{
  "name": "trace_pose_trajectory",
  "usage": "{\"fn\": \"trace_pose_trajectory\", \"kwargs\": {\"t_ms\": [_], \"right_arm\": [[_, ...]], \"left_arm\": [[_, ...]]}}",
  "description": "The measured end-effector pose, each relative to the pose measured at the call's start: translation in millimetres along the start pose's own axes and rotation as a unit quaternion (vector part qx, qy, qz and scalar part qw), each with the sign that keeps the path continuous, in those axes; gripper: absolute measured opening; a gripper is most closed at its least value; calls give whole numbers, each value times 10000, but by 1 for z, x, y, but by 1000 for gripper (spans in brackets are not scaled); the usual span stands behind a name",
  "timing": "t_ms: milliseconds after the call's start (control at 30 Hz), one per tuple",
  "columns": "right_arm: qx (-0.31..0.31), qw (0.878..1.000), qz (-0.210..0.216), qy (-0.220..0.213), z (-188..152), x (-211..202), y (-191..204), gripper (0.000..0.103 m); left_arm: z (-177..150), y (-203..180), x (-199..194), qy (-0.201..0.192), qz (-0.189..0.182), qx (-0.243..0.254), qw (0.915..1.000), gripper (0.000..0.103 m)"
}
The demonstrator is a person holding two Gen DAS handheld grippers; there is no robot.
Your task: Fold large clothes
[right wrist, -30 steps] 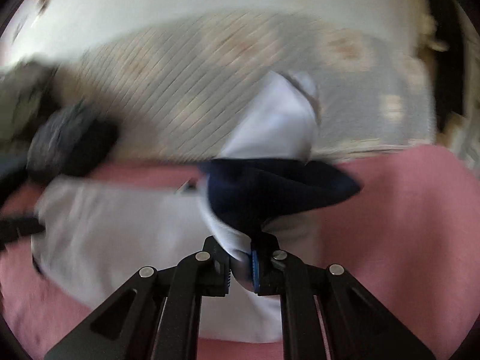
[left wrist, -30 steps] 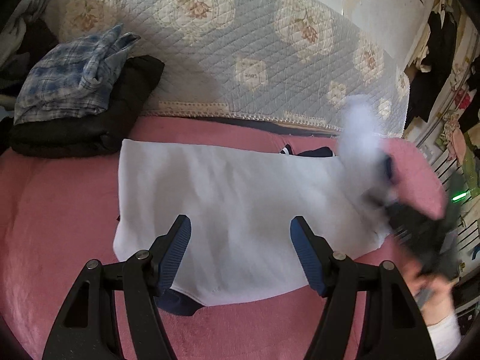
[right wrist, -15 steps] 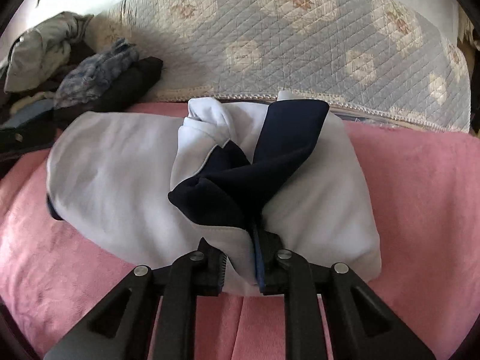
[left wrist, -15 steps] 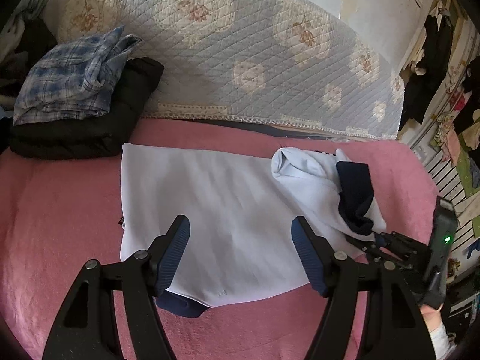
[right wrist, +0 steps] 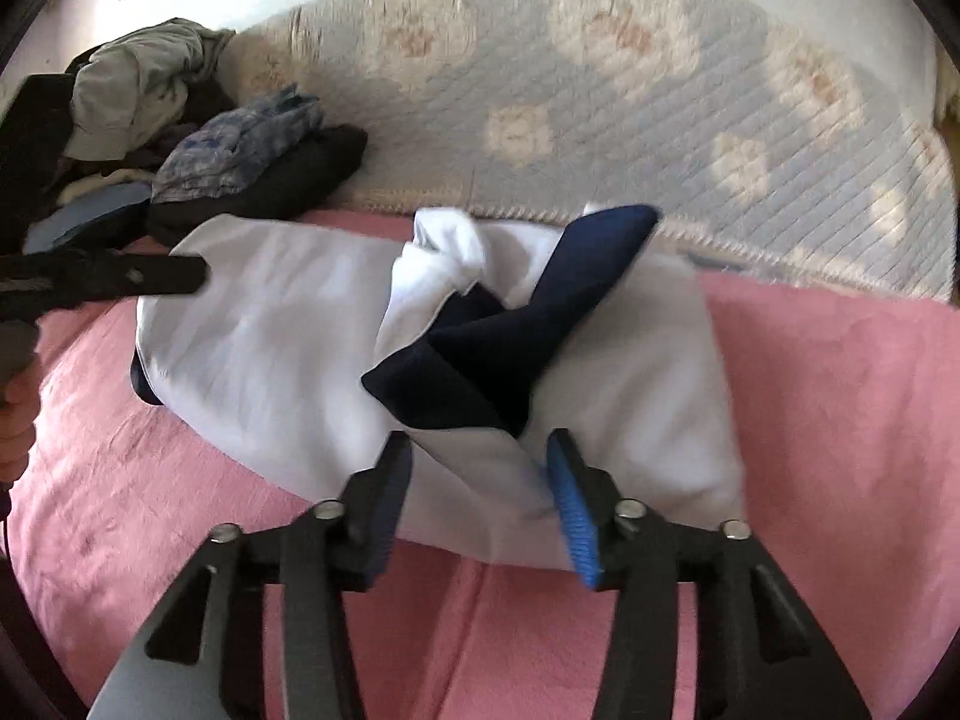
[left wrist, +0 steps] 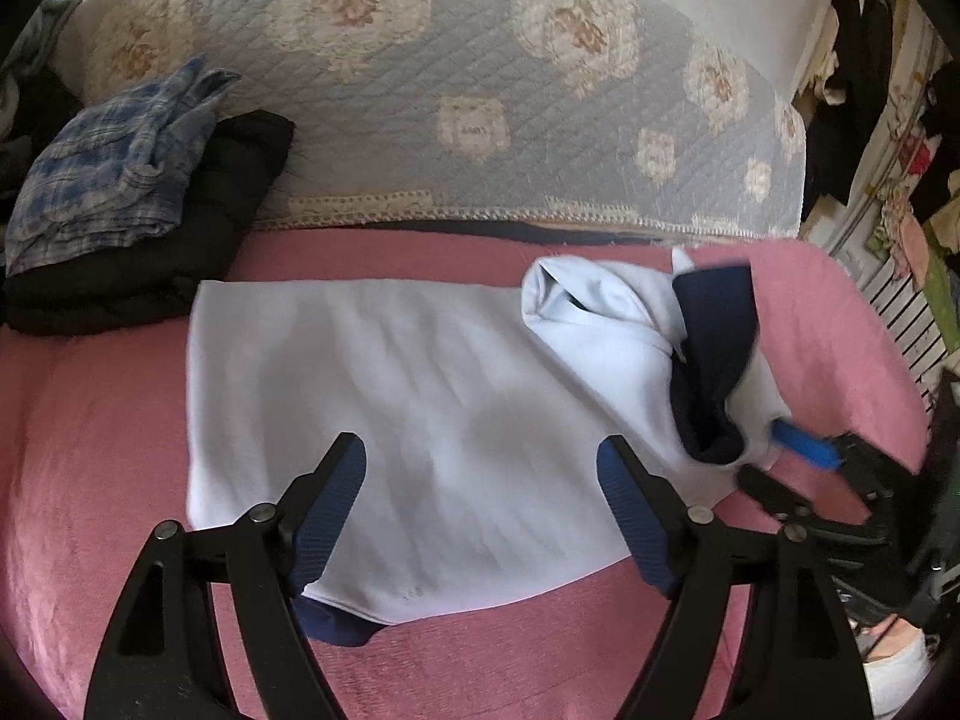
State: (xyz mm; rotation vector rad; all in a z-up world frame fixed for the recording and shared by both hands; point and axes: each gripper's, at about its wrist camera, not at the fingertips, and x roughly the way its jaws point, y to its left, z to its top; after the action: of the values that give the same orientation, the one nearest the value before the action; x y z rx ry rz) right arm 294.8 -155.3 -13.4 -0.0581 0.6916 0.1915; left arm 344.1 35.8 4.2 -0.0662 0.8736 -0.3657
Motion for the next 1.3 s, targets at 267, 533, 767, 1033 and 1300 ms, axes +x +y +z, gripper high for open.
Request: {"fn": "trace_pose_trajectory", "kwargs": {"t_ms": [267,533,767,1033,1300], "right_arm": [[1332,9885,-700,157,7,9,-93,69],[1560,9870,-271,293,16,31,-124,61],[1266,9889,-751,212,16,21,-139,61],[1205,9886,-885,-151,32,-7,-139,61],[1010,9912,-855,73,27,7,-119,61]], "left_arm": [[13,-36,42,211,-1157,-330,9925,86],[32,-85,124,989,-1224,-851,9839,87],[29,-81,134,809,-2111,-1376,9643,43],[14,-88,137,829,-3251,-2024,9200,42],[22,-75,115,558,-2347,-1498,9588,60]]}}
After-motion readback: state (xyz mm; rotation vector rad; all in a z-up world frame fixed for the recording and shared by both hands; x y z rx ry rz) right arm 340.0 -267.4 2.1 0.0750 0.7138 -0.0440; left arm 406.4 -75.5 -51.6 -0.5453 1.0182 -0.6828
